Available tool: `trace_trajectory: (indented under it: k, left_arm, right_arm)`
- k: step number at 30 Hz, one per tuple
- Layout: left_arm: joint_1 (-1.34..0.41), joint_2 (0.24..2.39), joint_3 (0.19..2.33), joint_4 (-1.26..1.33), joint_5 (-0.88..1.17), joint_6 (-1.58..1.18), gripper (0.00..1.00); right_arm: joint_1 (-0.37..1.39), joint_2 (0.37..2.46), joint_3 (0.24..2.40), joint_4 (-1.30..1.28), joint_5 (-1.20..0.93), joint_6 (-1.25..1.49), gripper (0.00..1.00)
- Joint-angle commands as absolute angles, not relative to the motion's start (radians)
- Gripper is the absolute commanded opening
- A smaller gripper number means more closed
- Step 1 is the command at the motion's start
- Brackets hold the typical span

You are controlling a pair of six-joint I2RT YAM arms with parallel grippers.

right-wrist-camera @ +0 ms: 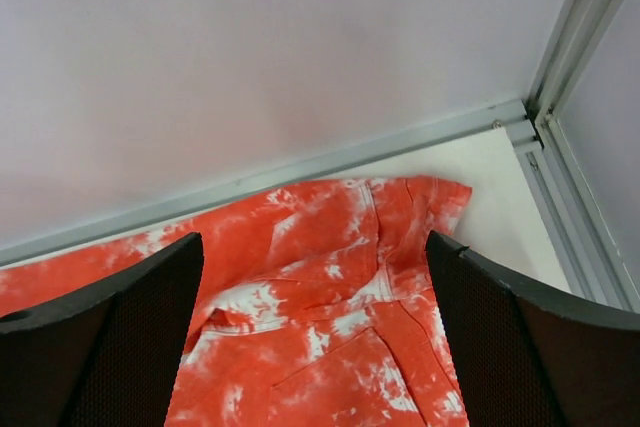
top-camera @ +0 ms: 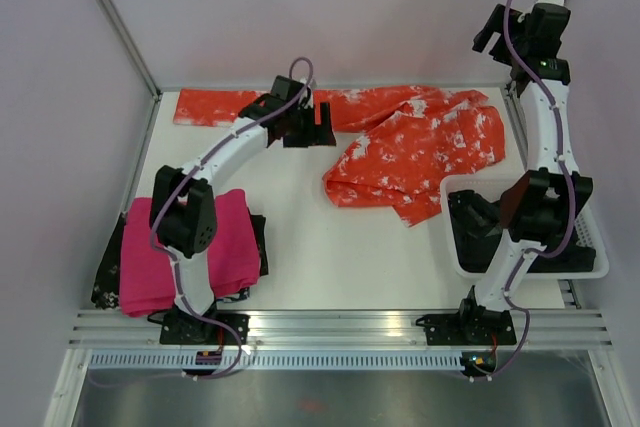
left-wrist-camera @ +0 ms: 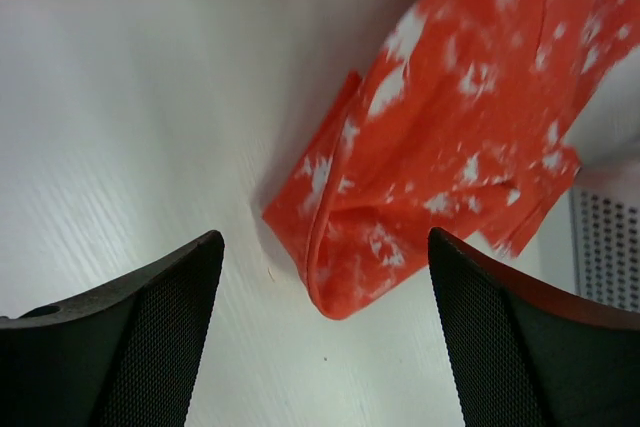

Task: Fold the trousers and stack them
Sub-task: Flatten the trousers out

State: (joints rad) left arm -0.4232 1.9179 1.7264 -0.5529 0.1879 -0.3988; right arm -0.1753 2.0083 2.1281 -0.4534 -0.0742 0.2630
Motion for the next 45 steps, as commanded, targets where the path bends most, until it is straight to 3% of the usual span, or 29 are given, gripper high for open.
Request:
trace_trajectory:
  k: [1,7,13,19,21,24,25,27,28,36,39,42,45]
  left_arm:
    - [-0.446,1.942,1.616,-0.512,0.19,-0.385,0.87]
    - [-0.521,1.911,1.508,-0.511,0.104,-0.385,0.86]
    - [-0.558,1.881,1.359,-0.365,0.196,-0.408,0.85]
    - [-0.649,1.983,1.39,-0.367,0.005,-0.5,0.8]
    - [-0.649,2.002,1.371,-0.353,-0.044,-0.56,0.7]
    - [-0.649,2.029,1.377,-0.328,-0.06,-0.604,0.4]
    - [-0.647,2.031,1.387,-0.34,-0.075,-0.607,0.23]
    - [-0.644,2.029,1.431,-0.368,-0.132,-0.582,0.05]
    - [-0.635,2.025,1.456,-0.391,-0.152,-0.54,0.02]
    - [-0.526,1.887,1.794,-0.673,-0.607,-0.138,0.02]
    - [-0.512,1.847,1.904,-0.637,-0.783,0.091,0.02]
    - [-0.525,1.79,1.928,-0.595,-0.787,0.241,0.11]
    - [-0.558,1.75,1.939,-0.592,-0.74,0.233,0.37]
  right_arm:
    - [-0.179,1.945,2.005,-0.368,-0.158,0.278,0.98]
    - [-0.167,1.889,1.973,-0.454,-0.259,0.25,0.98]
    - [-0.106,1.841,1.89,-0.517,-0.19,0.219,0.98]
    - [-0.1,1.856,1.876,-0.397,-0.218,0.226,0.98]
    - [-0.1,1.85,1.893,-0.428,-0.232,0.224,0.98]
    - [-0.1,1.778,1.803,-0.385,-0.218,0.195,0.98]
    - [-0.1,1.763,1.743,-0.373,-0.21,0.193,0.98]
    - [-0.1,1.731,1.697,-0.354,-0.206,0.201,0.98]
    - [-0.1,1.727,1.668,-0.353,-0.216,0.209,0.98]
    - [-0.1,1.713,1.617,-0.347,-0.266,0.225,0.98]
    - [-0.1,1.723,1.637,-0.37,-0.212,0.221,0.98]
    - [-0.1,1.747,1.652,-0.385,-0.17,0.23,0.98]
    - [-0.1,1.785,1.669,-0.408,-0.166,0.259,0.98]
